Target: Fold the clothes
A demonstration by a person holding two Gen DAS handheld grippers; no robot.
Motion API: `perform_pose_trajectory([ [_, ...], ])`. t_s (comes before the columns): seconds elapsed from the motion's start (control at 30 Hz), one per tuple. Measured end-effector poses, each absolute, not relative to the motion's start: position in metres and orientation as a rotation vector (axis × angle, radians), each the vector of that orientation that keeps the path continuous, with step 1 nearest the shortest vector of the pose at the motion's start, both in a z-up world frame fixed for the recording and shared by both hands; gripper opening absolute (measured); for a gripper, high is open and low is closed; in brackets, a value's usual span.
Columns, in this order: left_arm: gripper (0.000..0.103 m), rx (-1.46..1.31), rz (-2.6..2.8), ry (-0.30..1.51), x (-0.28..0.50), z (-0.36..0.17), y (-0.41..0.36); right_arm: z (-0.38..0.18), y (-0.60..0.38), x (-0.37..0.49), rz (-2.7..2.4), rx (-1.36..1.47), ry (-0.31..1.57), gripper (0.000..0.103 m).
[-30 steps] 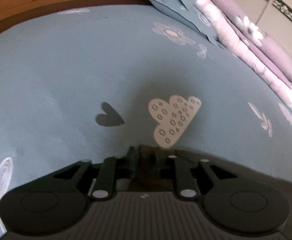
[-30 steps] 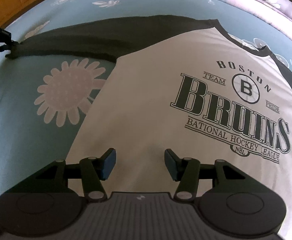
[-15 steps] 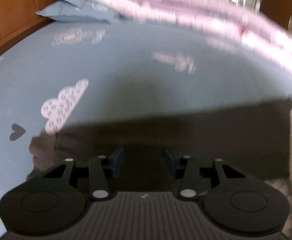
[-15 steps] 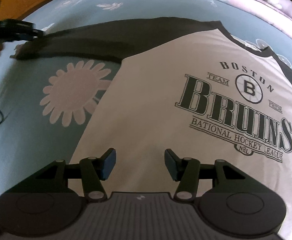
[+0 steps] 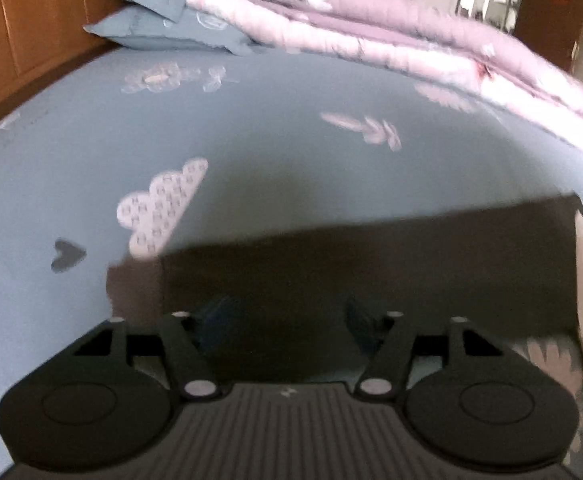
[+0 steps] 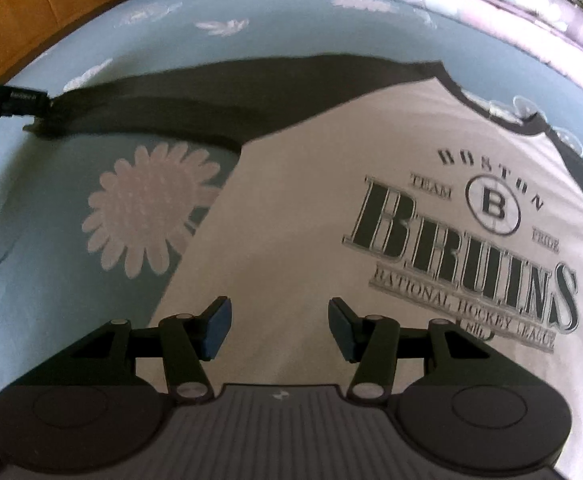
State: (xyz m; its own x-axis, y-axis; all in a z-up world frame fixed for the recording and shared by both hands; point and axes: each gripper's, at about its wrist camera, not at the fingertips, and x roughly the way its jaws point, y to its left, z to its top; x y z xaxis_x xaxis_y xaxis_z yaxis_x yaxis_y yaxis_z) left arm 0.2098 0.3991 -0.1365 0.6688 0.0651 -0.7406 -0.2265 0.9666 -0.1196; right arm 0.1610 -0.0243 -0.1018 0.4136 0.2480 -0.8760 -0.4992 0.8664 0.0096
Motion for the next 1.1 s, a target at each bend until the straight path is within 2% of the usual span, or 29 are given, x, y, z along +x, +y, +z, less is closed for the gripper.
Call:
perform_pose_trajectory([
  [0.13,0.063,-0.296,0.244,0.89,0.221,-0.163,0.425,-0.102,-0.022,0.161,0.479,-0.283,1.046,0.059],
  [0.2,0.066,-0.274,0.197,0.868,0.212,-0.171,0.429,-0.104,-0.023,0.161,0.483,-0.29,1.051,0.059],
  [0.3,0.066,-0.156,0.172,0.902,0.205,-0.167,0.419,-0.108,-0.026,0.161,0.48,-0.294,1.062,0.059],
  [0.4,0.064,-0.173,0.176,0.894,0.209,-0.145,0.412,-0.107,-0.027,0.164,0.502,-0.274,1.062,0.059],
  [0.5,0.072,-0.241,0.104,0.855,0.235,-0.121,0.398,-0.096,-0.012,0.177,0.589,-0.267,1.02,0.059],
  [0.7,0.072,-0.31,-0.147,0.942,0.313,-0.117,0.333,-0.08,0.053,0.219,0.804,-0.298,0.835,0.059],
  [0.8,0.072,-0.281,-0.175,1.024,0.339,-0.131,0.302,-0.092,0.083,0.242,0.88,-0.324,0.781,0.059],
  [0.9,0.072,-0.224,-0.142,1.084,0.351,-0.152,0.282,-0.117,0.102,0.262,0.854,-0.364,0.784,0.059],
  [0.97,0.075,-0.183,-0.134,1.053,0.351,-0.157,0.278,-0.135,0.104,0.272,0.848,-0.324,0.886,0.059],
  [1.1,0.076,-0.143,-0.12,1.048,0.35,-0.154,0.273,-0.145,0.093,0.258,0.882,-0.27,0.926,0.076],
])
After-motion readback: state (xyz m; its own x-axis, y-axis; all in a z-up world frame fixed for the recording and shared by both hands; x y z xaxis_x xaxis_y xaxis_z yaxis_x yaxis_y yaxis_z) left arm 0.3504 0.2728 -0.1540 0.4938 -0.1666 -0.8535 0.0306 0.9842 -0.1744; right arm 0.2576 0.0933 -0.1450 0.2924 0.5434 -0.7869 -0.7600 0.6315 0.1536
